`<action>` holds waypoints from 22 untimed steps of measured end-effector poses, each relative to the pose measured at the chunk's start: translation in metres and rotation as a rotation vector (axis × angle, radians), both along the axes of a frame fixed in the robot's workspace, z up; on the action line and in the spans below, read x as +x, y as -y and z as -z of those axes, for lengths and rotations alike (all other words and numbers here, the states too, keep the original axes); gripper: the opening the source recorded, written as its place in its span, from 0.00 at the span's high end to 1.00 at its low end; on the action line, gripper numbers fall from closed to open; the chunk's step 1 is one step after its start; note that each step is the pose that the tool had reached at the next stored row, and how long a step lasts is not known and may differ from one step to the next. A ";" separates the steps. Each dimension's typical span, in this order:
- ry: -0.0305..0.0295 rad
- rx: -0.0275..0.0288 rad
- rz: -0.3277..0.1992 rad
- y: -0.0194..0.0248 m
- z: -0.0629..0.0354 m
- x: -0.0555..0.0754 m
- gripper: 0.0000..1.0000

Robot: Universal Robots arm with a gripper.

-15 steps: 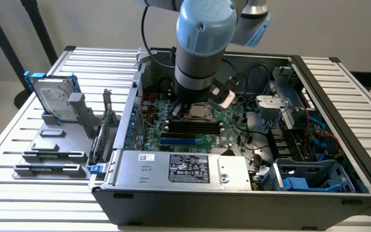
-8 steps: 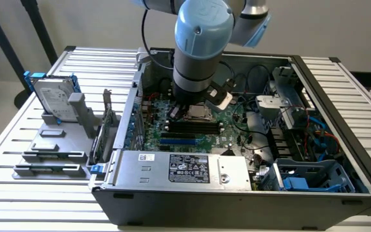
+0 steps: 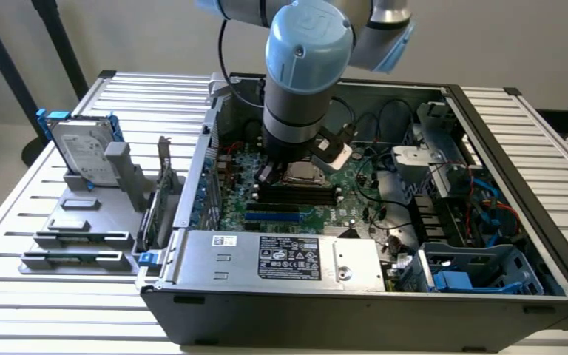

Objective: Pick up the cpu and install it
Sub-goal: 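Install the first cpu locking lever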

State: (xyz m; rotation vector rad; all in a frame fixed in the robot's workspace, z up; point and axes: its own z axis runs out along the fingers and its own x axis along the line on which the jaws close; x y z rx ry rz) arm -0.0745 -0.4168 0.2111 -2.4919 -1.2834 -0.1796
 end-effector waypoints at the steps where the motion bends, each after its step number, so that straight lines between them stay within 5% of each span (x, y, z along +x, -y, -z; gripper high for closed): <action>1: -0.0006 -0.0017 0.000 -0.0005 0.0010 0.000 0.89; 9: -0.0055 -0.0152 0.000 -0.0045 0.0089 -0.002 0.89; 18: -0.0092 -0.0186 0.000 -0.0102 0.0170 -0.003 0.89; 22: -0.0181 -0.0279 0.000 -0.0106 0.0175 -0.003 0.89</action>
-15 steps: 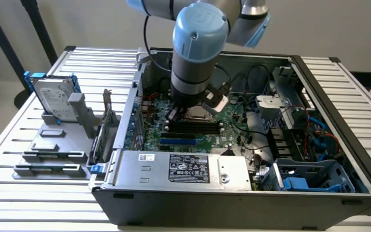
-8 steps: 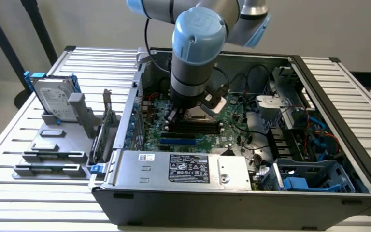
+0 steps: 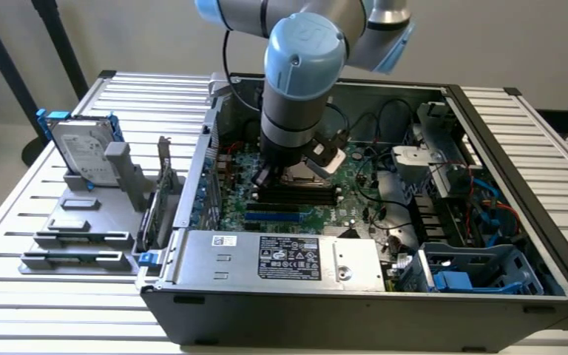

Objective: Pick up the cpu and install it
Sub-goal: 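Install the first cpu locking lever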

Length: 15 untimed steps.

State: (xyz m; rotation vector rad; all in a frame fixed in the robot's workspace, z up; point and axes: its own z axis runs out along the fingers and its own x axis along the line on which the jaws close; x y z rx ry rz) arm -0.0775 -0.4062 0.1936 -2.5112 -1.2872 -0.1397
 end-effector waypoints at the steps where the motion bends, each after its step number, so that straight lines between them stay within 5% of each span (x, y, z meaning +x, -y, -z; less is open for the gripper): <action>1: -0.0038 -0.0053 0.000 0.0001 -0.0001 0.000 0.89; 4: -0.0121 -0.0152 0.000 0.0000 0.0001 0.000 0.89; 9: -0.0137 -0.0155 0.000 -0.0017 -0.0076 0.000 0.89; 15: -0.0194 -0.0161 -0.002 -0.0143 -0.0180 0.000 0.89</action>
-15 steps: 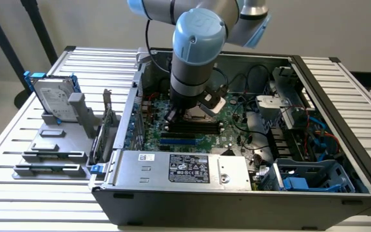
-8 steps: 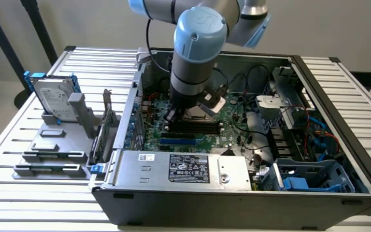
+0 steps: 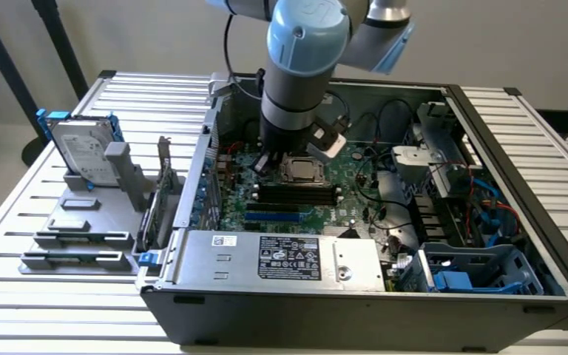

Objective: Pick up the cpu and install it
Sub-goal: 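Install the first cpu locking lever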

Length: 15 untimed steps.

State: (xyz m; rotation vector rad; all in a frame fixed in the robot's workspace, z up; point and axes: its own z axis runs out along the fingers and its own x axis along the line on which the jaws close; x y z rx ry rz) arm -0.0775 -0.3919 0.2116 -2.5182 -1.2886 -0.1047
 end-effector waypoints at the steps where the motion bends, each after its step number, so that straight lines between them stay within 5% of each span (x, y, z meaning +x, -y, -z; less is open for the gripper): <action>1: -0.0010 -0.0003 -0.001 -0.0021 -0.0009 0.000 0.89; 10: -0.0018 -0.0015 -0.013 -0.0196 -0.0021 0.000 0.89; 15: -0.0018 -0.0029 -0.047 -0.0243 -0.0021 0.000 0.89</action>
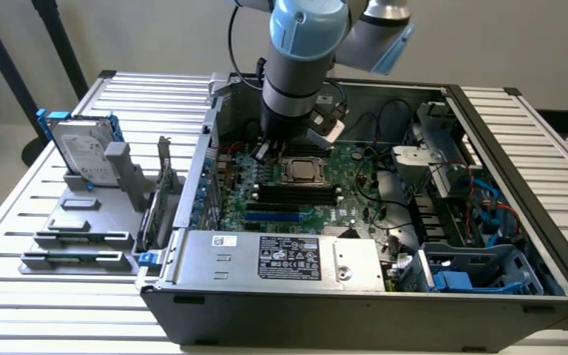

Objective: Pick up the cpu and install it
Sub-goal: 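Install the first cpu locking lever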

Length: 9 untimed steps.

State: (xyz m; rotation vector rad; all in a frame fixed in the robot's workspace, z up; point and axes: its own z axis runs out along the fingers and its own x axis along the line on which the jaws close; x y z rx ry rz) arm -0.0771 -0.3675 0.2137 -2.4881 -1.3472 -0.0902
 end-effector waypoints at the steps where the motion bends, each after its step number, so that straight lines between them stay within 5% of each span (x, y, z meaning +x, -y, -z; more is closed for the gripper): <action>1: 0.0000 -0.0002 -0.010 -0.0005 0.0000 0.000 0.89; 9: 0.0000 -0.0011 -0.093 -0.0034 0.0000 0.000 0.89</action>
